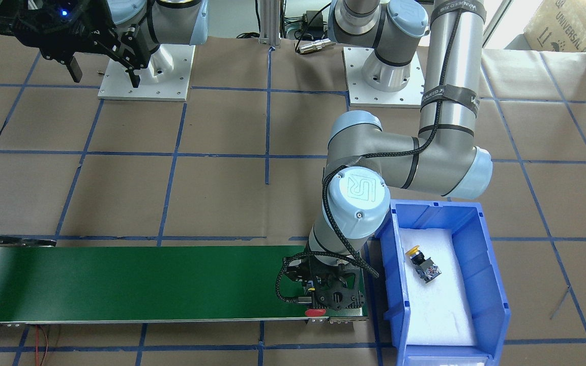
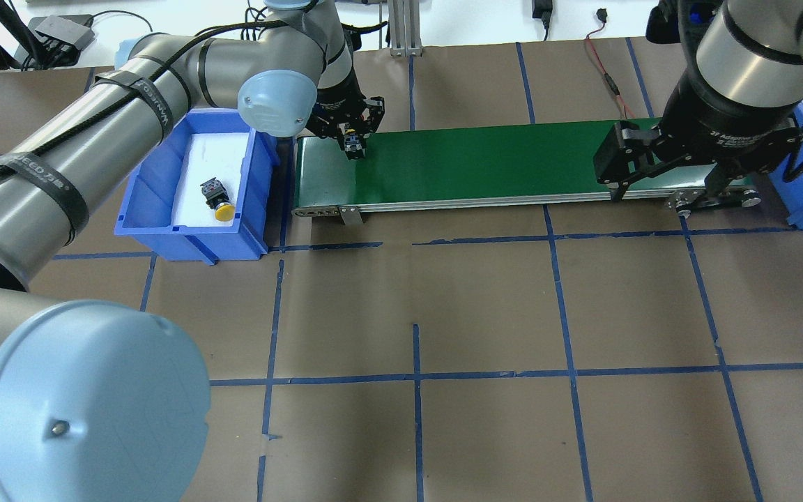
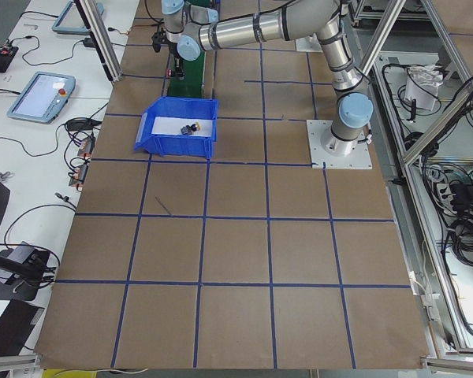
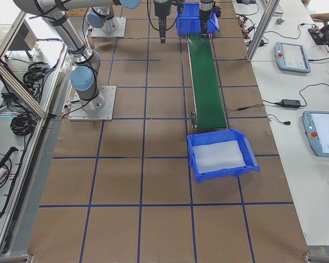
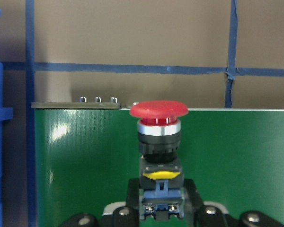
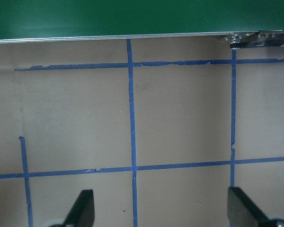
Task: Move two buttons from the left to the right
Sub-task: 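Carry the button with the left gripper onto the green conveyor, then release the button on the belt and raise the left gripper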
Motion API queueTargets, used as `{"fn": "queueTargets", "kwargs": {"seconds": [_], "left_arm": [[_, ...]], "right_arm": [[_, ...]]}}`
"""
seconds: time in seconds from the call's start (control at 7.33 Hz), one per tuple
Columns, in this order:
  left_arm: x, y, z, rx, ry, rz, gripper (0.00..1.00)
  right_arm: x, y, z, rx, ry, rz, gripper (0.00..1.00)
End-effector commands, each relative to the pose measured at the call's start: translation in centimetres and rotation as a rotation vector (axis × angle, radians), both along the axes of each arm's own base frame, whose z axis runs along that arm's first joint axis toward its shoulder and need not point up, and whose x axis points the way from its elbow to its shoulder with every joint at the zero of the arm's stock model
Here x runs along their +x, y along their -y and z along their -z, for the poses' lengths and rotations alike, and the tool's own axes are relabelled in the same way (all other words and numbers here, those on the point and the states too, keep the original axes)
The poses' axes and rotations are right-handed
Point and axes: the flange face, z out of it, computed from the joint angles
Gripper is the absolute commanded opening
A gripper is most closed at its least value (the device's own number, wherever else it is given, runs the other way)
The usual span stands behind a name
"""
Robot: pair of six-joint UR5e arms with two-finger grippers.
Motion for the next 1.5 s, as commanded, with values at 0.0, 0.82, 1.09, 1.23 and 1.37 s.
{"fn": "queueTargets", "kwargs": {"seconds": [0.0, 0.82, 1.09, 1.23, 1.37], "left_arm": [[0.0, -0.6, 1.1, 0.023, 0.002, 0.000, 0.27], [2.0, -1.3, -2.3, 0.012, 0.019, -0.022, 1.00], [10.1, -0.5, -8.5, -0.042, 0.002, -0.111, 1.00], [15.4, -1.4, -11.0, -0.026, 0.013, -0.075, 1.00], [20.8, -2.2, -12.6, -0.005, 0.018, -0.093, 1.00]], "right_arm": [[0.0, 0.0, 0.0, 0.000, 0.000, 0.000, 1.00], [0.0, 0.1, 0.0, 0.000, 0.000, 0.000, 1.00], [0.1, 0.0, 0.1, 0.003, 0.011, 0.001, 1.00], [0.1, 0.0, 0.1, 0.003, 0.014, 0.001, 1.00], [0.2, 0.2, 0.2, 0.005, 0.015, -0.008, 1.00]]}}
